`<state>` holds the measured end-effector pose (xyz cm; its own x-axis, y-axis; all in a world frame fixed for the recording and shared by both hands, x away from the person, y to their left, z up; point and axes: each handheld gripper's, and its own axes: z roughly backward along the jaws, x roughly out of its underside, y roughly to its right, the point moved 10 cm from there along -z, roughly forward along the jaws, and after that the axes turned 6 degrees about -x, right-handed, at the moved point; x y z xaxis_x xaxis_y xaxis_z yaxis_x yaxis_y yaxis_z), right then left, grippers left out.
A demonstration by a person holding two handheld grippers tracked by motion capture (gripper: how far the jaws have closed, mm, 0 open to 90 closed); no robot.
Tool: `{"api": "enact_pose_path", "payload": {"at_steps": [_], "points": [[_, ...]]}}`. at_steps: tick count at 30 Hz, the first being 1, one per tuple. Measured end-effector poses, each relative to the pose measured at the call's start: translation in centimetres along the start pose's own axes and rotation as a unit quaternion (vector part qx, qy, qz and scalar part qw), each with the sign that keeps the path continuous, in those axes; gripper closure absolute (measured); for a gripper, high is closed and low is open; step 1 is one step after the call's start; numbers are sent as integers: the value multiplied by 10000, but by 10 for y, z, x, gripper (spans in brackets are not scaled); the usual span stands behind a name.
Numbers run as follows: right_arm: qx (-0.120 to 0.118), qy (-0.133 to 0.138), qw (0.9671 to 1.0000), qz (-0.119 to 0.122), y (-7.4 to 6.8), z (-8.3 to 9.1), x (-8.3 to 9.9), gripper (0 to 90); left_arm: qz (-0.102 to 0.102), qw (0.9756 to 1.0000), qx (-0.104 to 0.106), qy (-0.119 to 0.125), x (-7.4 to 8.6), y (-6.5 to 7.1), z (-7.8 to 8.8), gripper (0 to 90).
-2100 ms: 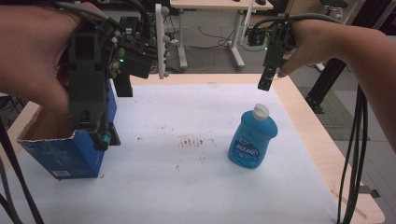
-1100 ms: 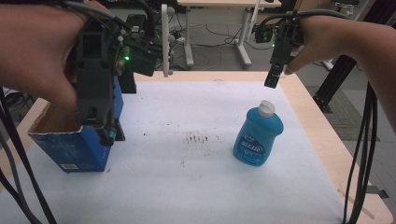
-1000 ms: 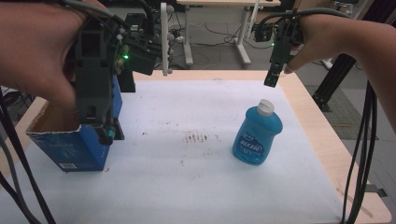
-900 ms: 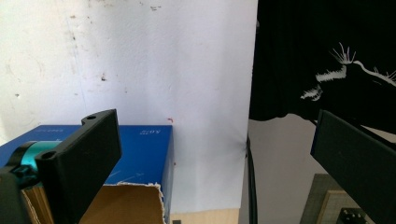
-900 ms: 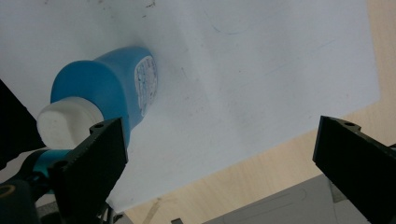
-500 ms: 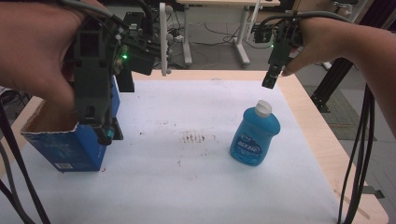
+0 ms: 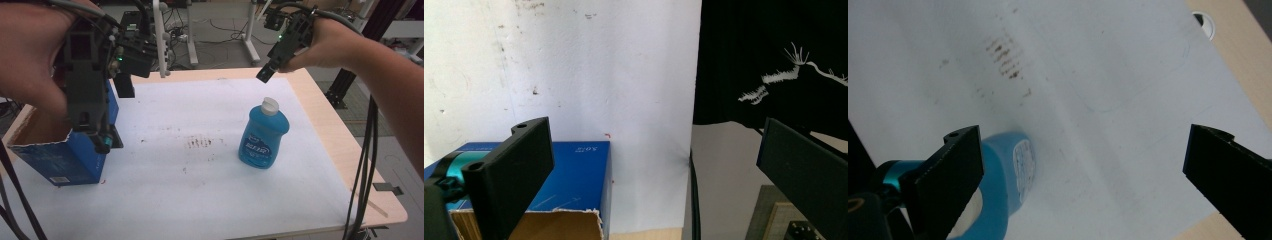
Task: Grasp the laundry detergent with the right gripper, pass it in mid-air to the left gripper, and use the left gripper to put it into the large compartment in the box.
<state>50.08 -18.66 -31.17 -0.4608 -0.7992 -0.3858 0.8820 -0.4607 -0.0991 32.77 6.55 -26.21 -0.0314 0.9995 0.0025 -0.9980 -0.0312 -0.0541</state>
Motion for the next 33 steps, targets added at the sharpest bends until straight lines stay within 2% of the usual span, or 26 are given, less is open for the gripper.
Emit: {"api": "enact_pose_path", "payload": {"at_steps": [1,2,3,4,5,9,10,12,15,17,23,24,25,29,33], "points": [[0,0,10000,0,0,0,0,23,0,10000,0,0,0,0,0,18],[23,240,9997,-69,-1,0,0,23,-8,10000,-1,-12,0,0,0,18],[70,352,9993,-126,0,1,0,23,-18,10000,-11,-1,-1,0,0,18],[70,352,9993,-126,0,1,0,23,-18,10000,-6,1,-1,0,-1,18],[79,551,9983,-185,-1,4,1,23,-35,10000,-7,-16,-1,0,0,18],[214,767,9965,-252,0,11,5,23,-32,10000,-15,-30,-1,2,0,18],[341,851,9954,-293,2,15,12,23,-41,10000,-15,-32,-1,2,-1,18],[366,902,9947,-339,2,18,15,23,-38,10000,-26,-30,-1,2,0,18],[467,1138,9911,-510,6,29,32,23,-41,10000,-38,-20,-1,2,0,18],[476,1181,9903,-552,7,31,37,23,-59,10000,-49,-24,-1,3,0,18],[611,1447,9849,-730,10,45,66,23,-63,10000,-40,-12,-2,8,2,18],[673,1508,9834,-753,10,47,76,23,-59,10000,-42,-12,-2,8,2,18],[673,1508,9834,-753,10,47,76,23,-76,10000,-40,-28,-1,8,2,18],[672,1546,9824,-809,4,44,100,23,-69,10000,-51,-30,-2,11,2,18],[694,1639,9811,-756,-1,40,110,23,-100,9999,-59,-8,-2,12,4,18]]}}
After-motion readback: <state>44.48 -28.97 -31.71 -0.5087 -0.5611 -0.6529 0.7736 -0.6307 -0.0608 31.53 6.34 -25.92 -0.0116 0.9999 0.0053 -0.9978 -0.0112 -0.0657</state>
